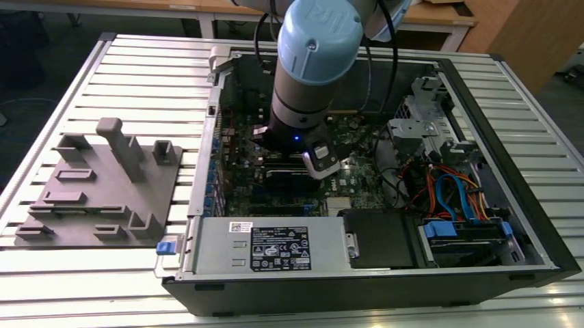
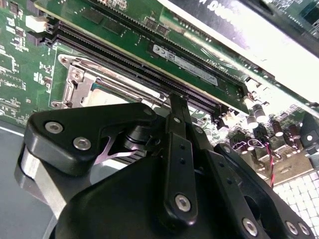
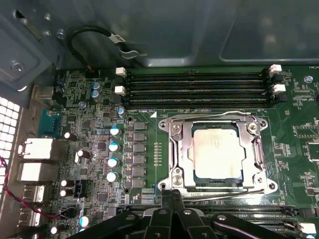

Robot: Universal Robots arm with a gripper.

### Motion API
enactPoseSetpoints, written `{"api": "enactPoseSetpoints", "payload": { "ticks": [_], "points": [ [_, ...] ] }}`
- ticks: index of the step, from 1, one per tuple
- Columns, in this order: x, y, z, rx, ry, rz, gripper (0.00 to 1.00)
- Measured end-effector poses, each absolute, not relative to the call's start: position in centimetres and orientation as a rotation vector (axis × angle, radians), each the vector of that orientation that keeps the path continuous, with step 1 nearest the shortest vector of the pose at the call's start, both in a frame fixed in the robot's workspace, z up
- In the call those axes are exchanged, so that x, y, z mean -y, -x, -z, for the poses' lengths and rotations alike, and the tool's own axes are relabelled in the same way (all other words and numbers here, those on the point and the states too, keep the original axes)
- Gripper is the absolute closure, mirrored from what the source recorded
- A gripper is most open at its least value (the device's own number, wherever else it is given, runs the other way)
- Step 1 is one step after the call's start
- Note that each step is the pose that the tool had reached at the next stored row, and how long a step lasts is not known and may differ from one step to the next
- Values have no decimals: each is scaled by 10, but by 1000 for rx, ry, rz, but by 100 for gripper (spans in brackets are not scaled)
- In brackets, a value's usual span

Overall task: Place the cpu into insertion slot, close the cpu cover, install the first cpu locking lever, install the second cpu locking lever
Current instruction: 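Install the second cpu locking lever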

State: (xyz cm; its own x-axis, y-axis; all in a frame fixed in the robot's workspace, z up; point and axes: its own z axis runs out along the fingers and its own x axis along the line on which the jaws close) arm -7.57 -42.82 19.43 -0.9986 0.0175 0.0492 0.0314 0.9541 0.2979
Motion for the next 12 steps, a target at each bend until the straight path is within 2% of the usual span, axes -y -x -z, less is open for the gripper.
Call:
{"api": "enactPoseSetpoints", "payload": {
  "ticks": [12],
  "points": [
    [425,77,-190,3057,38,485,90]
  ]
}}
